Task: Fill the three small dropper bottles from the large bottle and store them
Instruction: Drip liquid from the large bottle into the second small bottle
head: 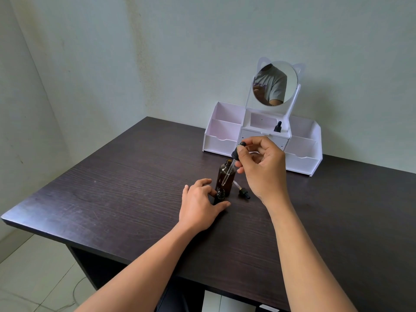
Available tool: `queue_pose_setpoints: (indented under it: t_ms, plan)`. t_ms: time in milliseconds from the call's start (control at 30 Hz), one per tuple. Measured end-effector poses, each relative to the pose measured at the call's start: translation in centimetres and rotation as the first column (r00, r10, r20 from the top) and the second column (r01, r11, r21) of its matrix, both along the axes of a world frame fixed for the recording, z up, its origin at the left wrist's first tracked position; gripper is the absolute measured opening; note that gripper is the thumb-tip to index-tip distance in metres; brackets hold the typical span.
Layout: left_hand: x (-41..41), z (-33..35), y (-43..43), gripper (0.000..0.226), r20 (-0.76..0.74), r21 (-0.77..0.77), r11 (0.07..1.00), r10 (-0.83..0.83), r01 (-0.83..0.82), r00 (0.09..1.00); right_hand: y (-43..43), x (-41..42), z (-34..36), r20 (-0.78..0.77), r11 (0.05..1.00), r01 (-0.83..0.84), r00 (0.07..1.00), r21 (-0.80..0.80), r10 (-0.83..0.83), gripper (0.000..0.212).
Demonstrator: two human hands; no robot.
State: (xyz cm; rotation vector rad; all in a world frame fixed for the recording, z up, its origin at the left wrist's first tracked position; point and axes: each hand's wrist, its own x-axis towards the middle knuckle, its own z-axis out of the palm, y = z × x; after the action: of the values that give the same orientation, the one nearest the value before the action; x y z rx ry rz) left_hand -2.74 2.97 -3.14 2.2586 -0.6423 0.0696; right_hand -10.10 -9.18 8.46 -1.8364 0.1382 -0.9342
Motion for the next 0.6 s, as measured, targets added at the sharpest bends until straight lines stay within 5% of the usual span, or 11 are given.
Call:
queue_pose_setpoints:
  t_ms: [600]
  plan:
    - [0.06, -0.06, -0.02, 0.037, 0.007, 0.000, 1.000, -0.006, 0.006, 1.000, -0.15, 0.30, -0.98, -0.031, 1.000, -0.010, 0.999, 0.013, 0.010, 0.009]
